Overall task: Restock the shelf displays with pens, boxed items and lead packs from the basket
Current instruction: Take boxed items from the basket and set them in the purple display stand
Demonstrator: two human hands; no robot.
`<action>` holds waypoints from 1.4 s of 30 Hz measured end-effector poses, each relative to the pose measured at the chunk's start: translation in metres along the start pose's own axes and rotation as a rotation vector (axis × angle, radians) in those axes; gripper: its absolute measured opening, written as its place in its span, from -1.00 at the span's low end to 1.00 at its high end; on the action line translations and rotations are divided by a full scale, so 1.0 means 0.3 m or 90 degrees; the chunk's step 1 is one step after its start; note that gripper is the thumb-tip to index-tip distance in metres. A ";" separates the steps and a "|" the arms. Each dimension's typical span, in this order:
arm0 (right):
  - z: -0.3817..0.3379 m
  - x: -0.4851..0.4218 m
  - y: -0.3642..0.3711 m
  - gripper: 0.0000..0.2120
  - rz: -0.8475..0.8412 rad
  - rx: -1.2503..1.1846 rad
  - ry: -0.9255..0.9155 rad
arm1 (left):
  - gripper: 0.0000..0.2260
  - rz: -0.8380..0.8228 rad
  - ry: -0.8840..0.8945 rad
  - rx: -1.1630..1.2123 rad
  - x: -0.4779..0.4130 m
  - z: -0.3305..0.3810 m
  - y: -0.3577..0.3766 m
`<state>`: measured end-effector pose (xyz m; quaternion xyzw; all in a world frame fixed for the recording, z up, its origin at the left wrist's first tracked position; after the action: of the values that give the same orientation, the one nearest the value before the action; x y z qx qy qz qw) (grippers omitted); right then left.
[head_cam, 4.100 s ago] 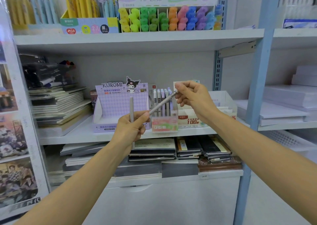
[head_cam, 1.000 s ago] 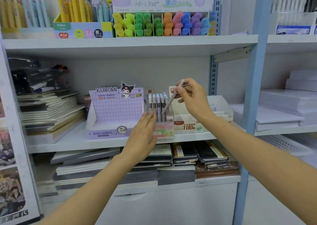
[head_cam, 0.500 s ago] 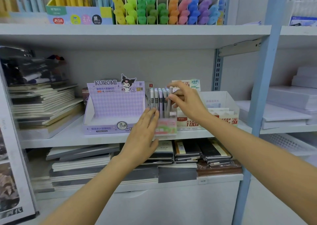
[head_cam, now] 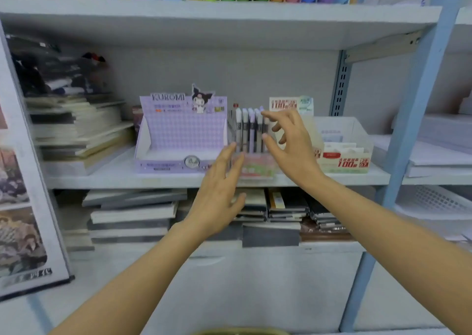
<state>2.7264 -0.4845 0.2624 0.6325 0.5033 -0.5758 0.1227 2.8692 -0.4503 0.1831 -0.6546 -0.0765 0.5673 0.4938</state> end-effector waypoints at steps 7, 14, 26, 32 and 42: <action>0.006 0.454 0.257 -0.88 -0.190 -0.134 0.024 | -0.65 0.044 -0.183 0.053 0.444 -0.126 0.276; 0.238 1.093 0.656 -0.87 -0.524 -0.168 0.323 | -0.69 -0.254 -0.422 0.055 1.056 -0.273 0.689; 0.189 1.866 0.872 -0.46 -0.963 -0.108 0.368 | -0.67 -0.352 -0.527 0.093 1.443 -0.295 0.839; 0.203 1.857 0.874 -0.57 -0.864 -0.100 0.300 | -0.68 -0.344 -0.544 0.093 1.440 -0.282 0.841; 0.268 1.679 0.828 -0.50 -0.946 -0.115 0.245 | -0.43 -0.426 -0.463 0.190 1.307 -0.231 0.875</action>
<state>2.7856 -0.4091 -0.2969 0.2055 0.8531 -0.3435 -0.3347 2.9403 -0.3616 -0.2799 -0.2769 -0.3668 0.5739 0.6778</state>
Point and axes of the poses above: each hand's wrist, its own x-axis away from the middle knuckle, its own y-axis out of the palm, z = x × y, the point moved 7 cm from there along -x, towards the middle knuckle, and after that the axes turned 1 degree about x, right-handed, at the moved point
